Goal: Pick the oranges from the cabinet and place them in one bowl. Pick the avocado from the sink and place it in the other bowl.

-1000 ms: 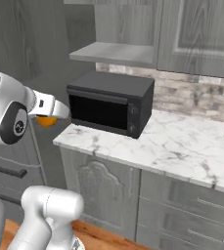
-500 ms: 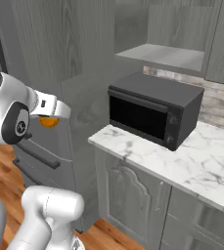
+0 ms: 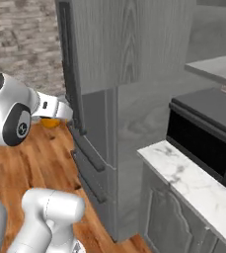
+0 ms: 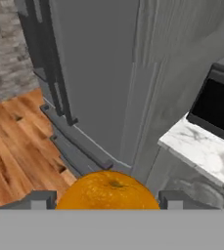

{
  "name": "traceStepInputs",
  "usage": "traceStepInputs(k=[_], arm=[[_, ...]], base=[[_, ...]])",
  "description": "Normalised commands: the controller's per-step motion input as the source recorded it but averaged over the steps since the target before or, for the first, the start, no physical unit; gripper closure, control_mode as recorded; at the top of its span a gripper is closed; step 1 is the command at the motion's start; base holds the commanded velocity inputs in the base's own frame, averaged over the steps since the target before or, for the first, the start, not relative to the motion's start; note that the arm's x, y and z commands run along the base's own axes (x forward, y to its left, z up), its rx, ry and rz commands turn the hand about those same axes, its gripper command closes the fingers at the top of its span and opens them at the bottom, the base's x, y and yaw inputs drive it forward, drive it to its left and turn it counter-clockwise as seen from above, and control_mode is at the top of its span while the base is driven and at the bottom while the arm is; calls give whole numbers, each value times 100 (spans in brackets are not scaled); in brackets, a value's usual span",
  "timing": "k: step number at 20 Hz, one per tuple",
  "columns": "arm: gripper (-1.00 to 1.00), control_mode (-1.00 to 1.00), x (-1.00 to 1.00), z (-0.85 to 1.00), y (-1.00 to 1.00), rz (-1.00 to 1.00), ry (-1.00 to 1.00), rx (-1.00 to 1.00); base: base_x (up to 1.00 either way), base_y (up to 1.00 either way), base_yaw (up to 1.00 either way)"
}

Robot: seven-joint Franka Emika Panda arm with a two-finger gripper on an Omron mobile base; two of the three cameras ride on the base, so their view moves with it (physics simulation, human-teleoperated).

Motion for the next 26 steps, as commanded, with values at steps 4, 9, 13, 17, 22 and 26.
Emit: traceStepInputs(k=[4,9,13,17,22,26], arm=[[100,100,0,0,0,0,0,0],[100,100,0,0,0,0,0,0],[100,100,0,0,0,0,0,0],[100,100,0,0,0,0,0,0],[100,100,0,0,0,0,0,0],[100,100,0,0,0,0,0,0]], base=[[-9,0,73],[-5,0,77],[-2,0,82],[0,0,84],[0,0,87],[0,0,90]])
